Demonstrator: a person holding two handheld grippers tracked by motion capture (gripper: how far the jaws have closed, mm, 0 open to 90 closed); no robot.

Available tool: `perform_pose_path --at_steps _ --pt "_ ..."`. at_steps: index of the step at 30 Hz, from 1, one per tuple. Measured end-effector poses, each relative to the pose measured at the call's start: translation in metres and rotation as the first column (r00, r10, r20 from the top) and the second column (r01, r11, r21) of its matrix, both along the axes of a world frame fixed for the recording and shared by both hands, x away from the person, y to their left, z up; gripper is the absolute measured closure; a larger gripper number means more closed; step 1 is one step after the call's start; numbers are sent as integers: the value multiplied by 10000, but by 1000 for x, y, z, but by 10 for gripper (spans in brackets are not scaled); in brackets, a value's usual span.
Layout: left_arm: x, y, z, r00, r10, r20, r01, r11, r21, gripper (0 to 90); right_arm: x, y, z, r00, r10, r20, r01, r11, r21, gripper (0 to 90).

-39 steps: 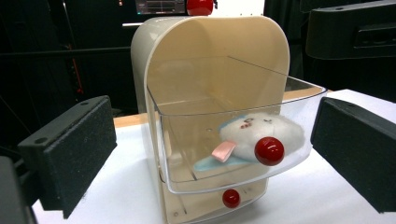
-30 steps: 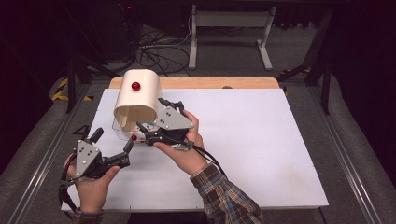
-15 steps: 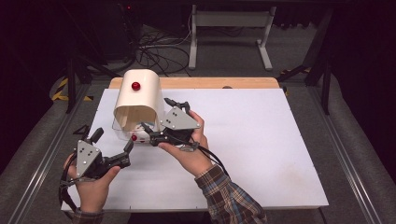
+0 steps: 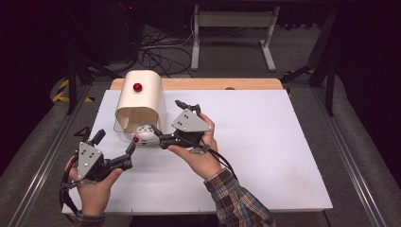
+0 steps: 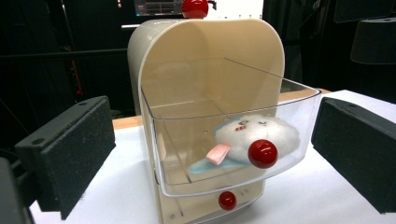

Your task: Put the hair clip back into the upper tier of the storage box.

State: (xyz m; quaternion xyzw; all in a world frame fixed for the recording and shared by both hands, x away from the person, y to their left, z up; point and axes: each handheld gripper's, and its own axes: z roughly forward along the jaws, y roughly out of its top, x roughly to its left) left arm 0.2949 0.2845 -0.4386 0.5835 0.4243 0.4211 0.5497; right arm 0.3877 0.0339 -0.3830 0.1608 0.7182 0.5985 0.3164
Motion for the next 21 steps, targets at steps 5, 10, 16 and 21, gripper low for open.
perform_pose_path --at_steps 5,10,16,21 --pt "0 -1 -1 10000 -4 -36 4 10000 -30 3 0 -5 0 10000 -75 21 75 9999 89 38" --pt "0 -1 0 10000 -20 12 20 10000 -11 4 1 -10 0 9999 -129 19 129 9999 100 32" --pt "1 -1 0 10000 9 6 -9 10000 -22 3 2 -18 -1 9997 -231 -2 231 9997 127 29" --pt "0 -1 0 10000 2 15 -2 10000 -5 3 1 -25 0 9995 -321 14 320 9992 224 27"
